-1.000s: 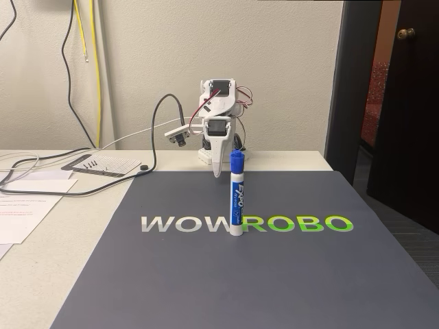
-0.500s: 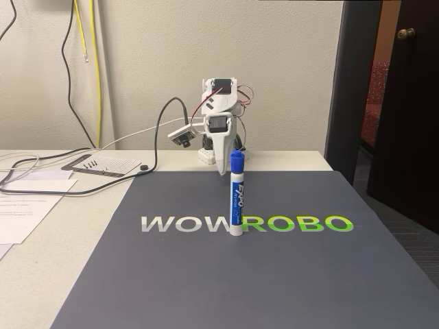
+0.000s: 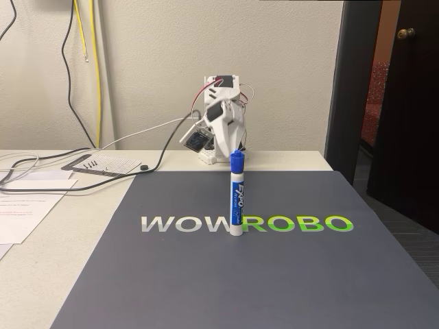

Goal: Pick up the blue marker.

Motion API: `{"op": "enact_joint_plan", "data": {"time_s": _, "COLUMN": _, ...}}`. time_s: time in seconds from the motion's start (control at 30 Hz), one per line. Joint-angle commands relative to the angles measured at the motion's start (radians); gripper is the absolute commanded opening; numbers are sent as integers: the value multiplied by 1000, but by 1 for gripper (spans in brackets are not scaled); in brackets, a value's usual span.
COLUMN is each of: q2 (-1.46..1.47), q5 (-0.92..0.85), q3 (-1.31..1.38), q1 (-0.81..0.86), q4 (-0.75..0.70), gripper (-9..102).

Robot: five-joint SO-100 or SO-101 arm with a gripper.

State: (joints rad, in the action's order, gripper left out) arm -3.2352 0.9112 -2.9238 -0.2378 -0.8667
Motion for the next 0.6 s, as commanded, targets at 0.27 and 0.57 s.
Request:
{"op": "enact_joint_plan", "data": {"time_s": 0.27, "q2": -8, "q5": 374, "q3": -118, "q1": -6, "q4": 281, "gripper": 7}}
{"op": "enact_joint_plan", "data": {"time_s": 0.57, "q2": 67, "q5": 528, "q3": -118, "q1": 2, "q4": 408, "gripper": 14}}
